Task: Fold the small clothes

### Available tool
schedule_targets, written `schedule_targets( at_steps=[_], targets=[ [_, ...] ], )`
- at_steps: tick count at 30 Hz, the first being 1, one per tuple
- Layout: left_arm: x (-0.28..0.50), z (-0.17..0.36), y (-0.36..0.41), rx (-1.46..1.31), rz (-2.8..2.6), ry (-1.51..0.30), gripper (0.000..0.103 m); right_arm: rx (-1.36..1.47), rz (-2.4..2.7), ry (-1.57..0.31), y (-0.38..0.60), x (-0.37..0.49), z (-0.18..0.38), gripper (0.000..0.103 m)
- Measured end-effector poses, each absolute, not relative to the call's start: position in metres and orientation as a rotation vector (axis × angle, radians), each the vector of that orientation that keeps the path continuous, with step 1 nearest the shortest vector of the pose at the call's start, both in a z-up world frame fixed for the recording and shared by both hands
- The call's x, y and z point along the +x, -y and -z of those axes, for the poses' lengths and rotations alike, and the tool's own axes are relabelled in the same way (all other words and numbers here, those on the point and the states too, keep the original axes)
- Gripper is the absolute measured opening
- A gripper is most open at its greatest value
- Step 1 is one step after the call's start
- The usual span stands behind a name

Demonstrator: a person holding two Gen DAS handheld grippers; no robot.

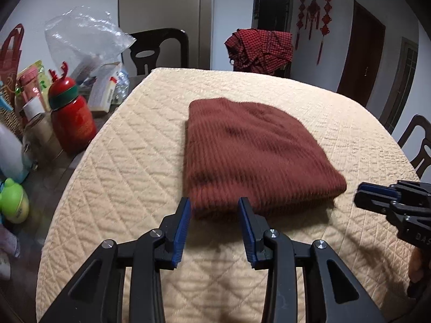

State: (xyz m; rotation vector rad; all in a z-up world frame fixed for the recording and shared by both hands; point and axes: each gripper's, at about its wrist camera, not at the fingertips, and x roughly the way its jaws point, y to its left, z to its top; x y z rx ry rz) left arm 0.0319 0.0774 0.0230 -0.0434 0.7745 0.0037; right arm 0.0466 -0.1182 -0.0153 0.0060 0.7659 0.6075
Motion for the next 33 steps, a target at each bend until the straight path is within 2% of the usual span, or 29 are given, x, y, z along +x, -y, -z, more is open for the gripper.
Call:
schedule_targets(
  at_steps=[5,14,23,26,28,33],
  targets=[
    [0.019,-0.015,-0.082,-0.042,-0.02,-0.79,0.054,-0.023,-0.581,-0.788,0.121,0.039,0.026,0.021],
    [0.025,0.001,-0.093,-0.046,-0.052,-0.855,0.056,-0.052,-0.545,-0.832,0.12,0.041,0.044,0.022],
    [0.031,0.006,-0.09,-0.026,-0.046,-0.885,0.063,-0.082,-0.536,-0.825,0.117,0.04,0.046,0.025],
    [0.033,0.006,-0.089,-0.017,-0.049,-0.888,0.065,-0.086,-0.544,-0.826,0.116,0.04,0.046,0.032],
    [0.033,0.007,-0.089,-0.018,-0.048,-0.889,0.065,-0.095,-0.558,-0.825,0.113,0.039,0.046,0.041],
    [0.032,0.007,-0.088,-0.008,-0.047,-0.891,0.068,-0.126,-0.544,-0.82,0.109,0.037,0.046,0.042]
  ],
)
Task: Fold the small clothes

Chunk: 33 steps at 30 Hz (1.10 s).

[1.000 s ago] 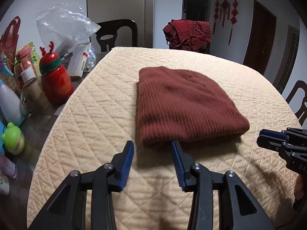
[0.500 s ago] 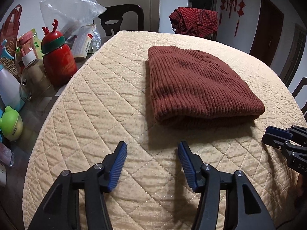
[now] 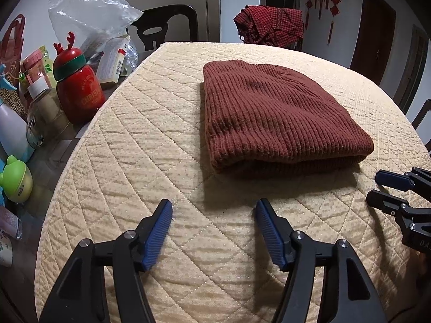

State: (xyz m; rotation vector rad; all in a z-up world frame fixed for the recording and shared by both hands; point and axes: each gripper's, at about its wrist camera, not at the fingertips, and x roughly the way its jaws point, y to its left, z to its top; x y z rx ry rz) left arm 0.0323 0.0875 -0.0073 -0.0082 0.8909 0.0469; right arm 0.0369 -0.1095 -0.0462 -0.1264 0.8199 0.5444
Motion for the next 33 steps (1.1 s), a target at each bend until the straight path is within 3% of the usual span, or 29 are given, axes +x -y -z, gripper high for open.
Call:
schedule_targets(
  at_steps=[33],
  targets=[
    [0.0325,0.0079,-0.0884,-0.008,-0.055,-0.891,0.072,-0.124,-0.524,-0.82,0.1084,0.0369,0.0479,0.043]
  ],
)
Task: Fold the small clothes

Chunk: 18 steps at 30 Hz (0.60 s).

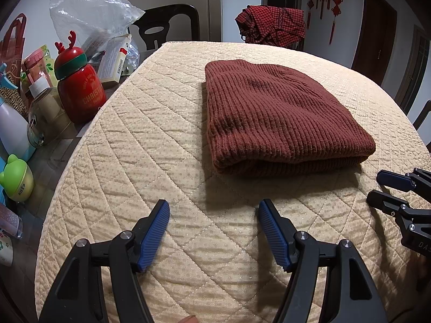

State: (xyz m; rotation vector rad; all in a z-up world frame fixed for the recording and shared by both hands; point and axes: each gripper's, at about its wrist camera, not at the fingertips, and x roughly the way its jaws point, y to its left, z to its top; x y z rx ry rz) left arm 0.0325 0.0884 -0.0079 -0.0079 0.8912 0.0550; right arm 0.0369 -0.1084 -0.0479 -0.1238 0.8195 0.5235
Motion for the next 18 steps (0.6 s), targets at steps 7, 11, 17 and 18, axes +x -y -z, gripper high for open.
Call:
schedule_targets(
  at_steps=[7,11,17,18],
  targets=[
    [0.0324,0.0081,-0.0879,-0.006,-0.059,-0.891,0.073,-0.123,-0.524,-0.82,0.1089,0.0371,0.0479,0.043],
    [0.0326,0.0086,-0.0896,-0.012,-0.068,-0.894,0.077,-0.119,-0.526,-0.82,0.109,0.0373,0.0474,0.043],
    [0.0324,0.0086,-0.0904,-0.014,-0.068,-0.896,0.077,-0.119,-0.526,-0.82,0.109,0.0373,0.0475,0.043],
    [0.0325,0.0088,-0.0901,-0.014,-0.068,-0.896,0.078,-0.119,-0.526,-0.82,0.1089,0.0372,0.0475,0.043]
  ],
)
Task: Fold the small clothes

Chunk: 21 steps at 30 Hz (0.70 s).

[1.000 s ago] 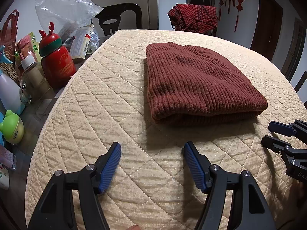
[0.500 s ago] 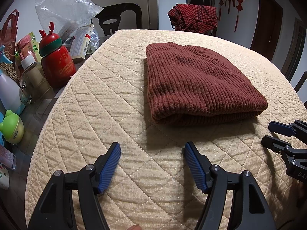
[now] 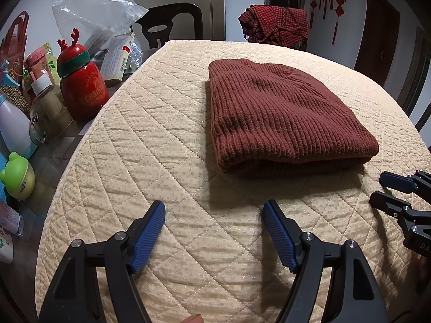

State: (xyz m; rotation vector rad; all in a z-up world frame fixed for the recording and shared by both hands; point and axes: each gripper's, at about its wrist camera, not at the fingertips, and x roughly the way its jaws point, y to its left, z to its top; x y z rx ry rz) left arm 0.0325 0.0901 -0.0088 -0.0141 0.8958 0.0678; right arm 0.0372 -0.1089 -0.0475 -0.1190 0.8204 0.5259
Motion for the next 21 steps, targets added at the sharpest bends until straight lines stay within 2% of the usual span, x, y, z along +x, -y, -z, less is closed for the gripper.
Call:
schedule_targets(
  at_steps=[21],
  targets=[
    [0.0328,0.01,-0.0907,-0.013,-0.069,-0.896,0.078,-0.112,-0.53,-0.821,0.111,0.037,0.0478,0.043]
  ],
)
